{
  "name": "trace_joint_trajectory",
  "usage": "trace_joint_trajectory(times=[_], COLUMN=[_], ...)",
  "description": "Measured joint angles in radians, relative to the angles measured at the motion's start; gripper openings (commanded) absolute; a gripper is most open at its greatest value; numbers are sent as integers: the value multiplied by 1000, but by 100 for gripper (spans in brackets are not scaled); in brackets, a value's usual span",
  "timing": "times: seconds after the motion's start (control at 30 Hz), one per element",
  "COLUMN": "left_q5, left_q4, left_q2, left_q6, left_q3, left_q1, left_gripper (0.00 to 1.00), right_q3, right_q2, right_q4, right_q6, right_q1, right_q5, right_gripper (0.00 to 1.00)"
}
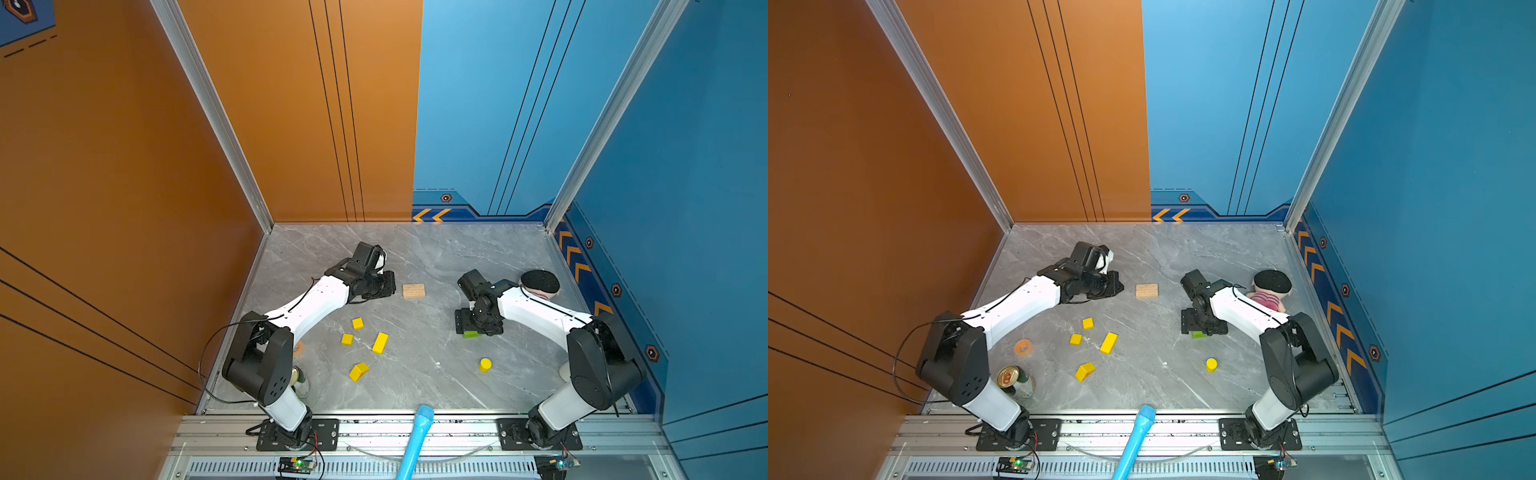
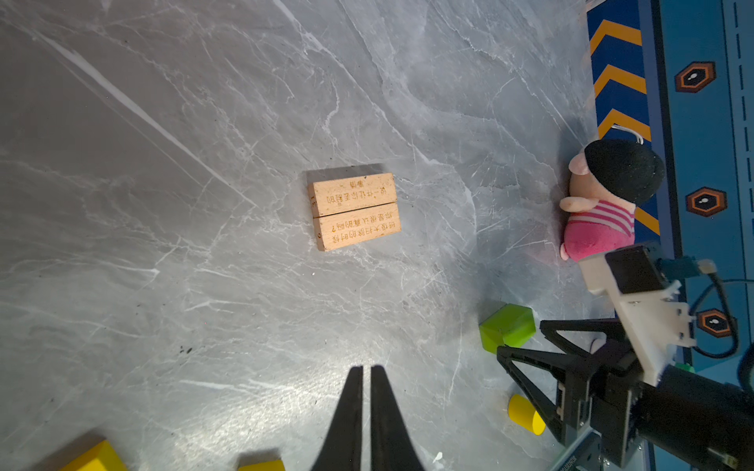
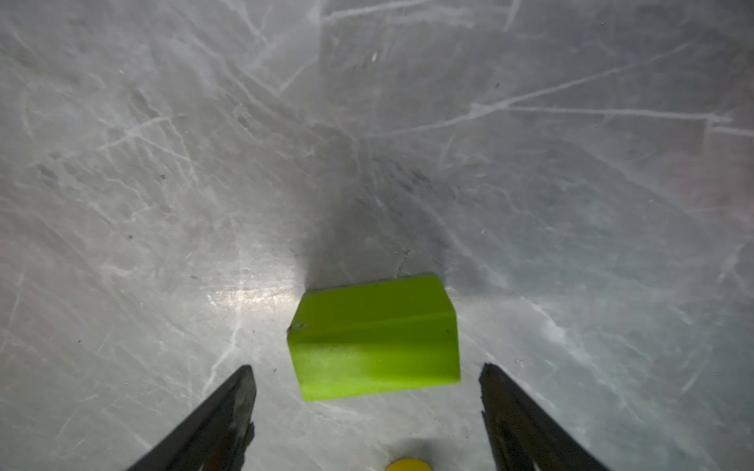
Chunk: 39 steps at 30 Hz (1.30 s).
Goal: Build the wood block tower
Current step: 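Lower the right gripper and grasp the lime-green block, then carry the lime-green block with the right gripper over the wooden blocks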
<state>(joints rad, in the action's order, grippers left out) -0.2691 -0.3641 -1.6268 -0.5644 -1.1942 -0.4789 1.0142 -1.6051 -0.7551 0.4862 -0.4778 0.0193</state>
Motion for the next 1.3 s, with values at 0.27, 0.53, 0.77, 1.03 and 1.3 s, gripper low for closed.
trace_joint_trajectory(times=[0.27,0.53,0.77,1.03,1.3], left_q5=[0,0,0,0,0], left_q4=[-1,-8,-16,-22,-22], left_q2=[0,0,0,0,0], left_q6=[0,0,0,0,3], left_q3=[0,0,0,0,0], left_q1=[0,0,0,0,3], left_gripper=[8,7,6,6,6], right_q3=[-10,-10,-13,-13,67], right_q2=[-4,-31,-31,-31,-32], right_q4=[25,33,34,34,6], right_q6=[0,0,4,5,8], right_q1=[0,0,0,0,-9], right_q5=[-1,-1,-1,0,3], right_gripper=[78,72,62,60,59])
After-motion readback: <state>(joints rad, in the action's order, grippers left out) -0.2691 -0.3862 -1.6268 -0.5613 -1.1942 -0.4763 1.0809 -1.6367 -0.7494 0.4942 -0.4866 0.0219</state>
